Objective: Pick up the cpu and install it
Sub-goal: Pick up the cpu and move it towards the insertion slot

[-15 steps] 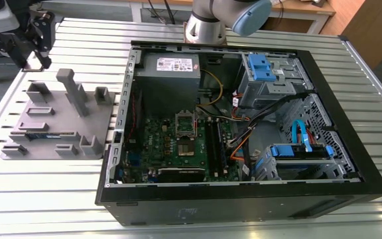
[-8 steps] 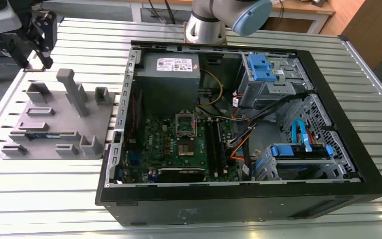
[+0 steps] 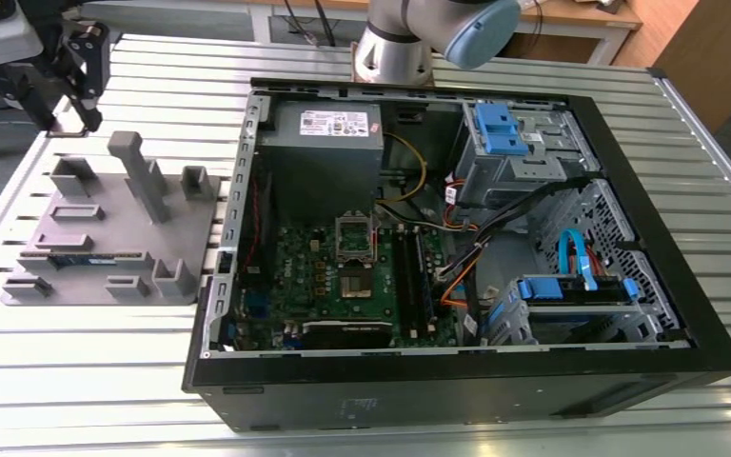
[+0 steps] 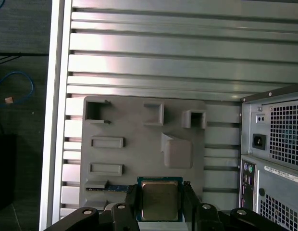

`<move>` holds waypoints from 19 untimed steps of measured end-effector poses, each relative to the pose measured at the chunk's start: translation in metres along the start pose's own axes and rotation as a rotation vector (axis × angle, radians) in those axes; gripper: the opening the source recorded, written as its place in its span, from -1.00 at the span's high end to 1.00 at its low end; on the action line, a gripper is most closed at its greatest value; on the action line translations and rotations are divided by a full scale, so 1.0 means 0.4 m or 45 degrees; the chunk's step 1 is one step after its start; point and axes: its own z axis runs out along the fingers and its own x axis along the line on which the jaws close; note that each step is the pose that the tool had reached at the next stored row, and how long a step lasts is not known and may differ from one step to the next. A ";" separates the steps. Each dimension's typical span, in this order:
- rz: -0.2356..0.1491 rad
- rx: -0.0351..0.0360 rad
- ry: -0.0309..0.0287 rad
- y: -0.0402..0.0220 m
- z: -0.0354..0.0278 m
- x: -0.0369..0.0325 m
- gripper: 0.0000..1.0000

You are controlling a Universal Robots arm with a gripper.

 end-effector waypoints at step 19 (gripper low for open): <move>0.000 -0.0001 -0.0001 -0.003 0.001 -0.088 0.06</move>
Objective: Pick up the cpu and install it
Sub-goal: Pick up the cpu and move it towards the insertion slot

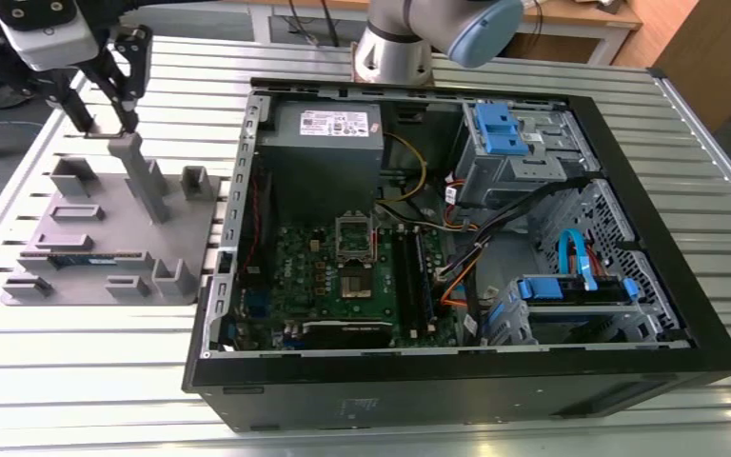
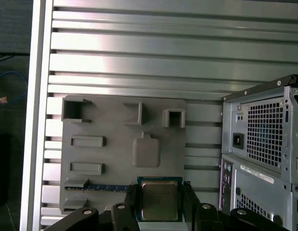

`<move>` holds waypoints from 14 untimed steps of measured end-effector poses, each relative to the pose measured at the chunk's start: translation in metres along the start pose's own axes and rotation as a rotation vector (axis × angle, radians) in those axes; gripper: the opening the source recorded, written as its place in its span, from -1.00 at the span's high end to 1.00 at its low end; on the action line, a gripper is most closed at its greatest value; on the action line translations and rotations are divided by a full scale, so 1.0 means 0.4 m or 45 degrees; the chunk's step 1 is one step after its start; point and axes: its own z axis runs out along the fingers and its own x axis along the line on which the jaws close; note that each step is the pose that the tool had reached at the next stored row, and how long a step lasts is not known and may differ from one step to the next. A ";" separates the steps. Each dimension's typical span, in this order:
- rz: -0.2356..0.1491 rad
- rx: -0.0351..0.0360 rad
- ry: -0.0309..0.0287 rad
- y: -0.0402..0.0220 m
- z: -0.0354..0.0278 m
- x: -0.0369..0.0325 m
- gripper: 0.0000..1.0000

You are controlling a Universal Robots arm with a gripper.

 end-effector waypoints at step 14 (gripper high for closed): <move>0.000 0.0000 0.0001 -0.002 0.001 -0.069 0.06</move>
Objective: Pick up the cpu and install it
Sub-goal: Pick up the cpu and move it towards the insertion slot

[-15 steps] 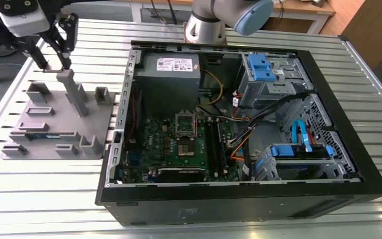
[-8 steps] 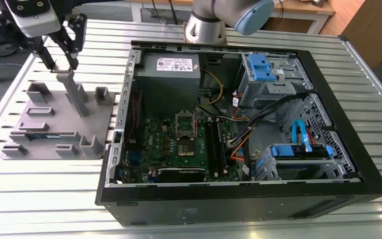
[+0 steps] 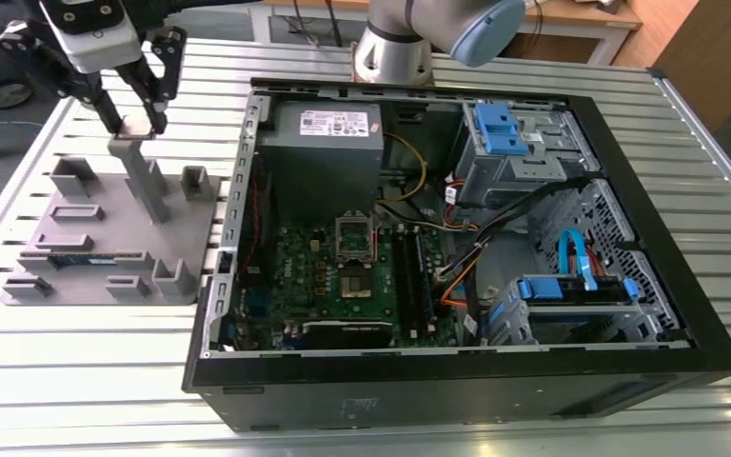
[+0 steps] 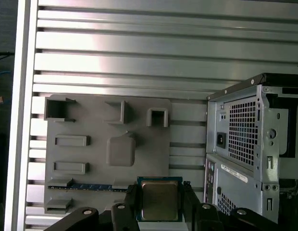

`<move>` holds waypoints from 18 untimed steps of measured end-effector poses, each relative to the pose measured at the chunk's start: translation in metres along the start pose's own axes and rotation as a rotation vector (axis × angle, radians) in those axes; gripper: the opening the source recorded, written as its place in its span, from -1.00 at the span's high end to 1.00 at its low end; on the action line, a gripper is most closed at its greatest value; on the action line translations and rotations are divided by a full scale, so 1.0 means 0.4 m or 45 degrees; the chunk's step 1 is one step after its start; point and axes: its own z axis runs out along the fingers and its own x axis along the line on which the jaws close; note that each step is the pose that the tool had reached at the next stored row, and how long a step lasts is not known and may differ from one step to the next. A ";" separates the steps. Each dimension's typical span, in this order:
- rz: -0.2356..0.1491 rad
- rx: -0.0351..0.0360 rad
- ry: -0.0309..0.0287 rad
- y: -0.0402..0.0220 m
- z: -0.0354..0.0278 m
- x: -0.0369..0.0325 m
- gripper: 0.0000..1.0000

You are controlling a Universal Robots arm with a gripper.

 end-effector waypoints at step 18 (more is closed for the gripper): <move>0.000 0.0000 0.0001 -0.003 0.002 -0.104 0.06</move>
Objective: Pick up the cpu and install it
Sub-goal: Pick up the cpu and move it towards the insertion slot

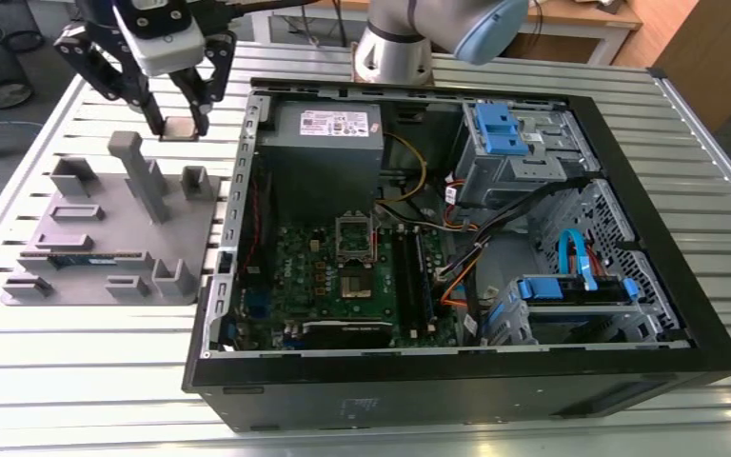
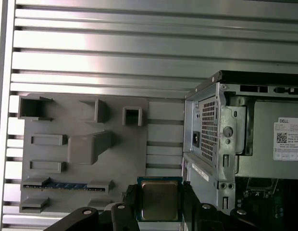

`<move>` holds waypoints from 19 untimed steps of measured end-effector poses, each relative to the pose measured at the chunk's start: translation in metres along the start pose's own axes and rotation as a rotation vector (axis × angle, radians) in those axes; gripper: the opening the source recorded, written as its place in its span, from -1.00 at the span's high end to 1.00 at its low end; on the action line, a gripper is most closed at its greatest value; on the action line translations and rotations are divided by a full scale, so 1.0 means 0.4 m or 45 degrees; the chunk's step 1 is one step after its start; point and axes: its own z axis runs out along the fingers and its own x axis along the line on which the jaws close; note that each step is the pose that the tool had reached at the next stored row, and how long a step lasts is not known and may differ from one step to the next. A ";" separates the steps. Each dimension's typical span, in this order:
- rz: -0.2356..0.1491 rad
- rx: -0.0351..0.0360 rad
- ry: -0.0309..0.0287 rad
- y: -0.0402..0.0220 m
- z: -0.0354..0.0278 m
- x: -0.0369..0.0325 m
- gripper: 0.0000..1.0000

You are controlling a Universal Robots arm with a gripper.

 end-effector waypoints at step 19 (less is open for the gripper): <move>0.000 -0.0001 0.0045 -0.005 0.003 -0.173 0.06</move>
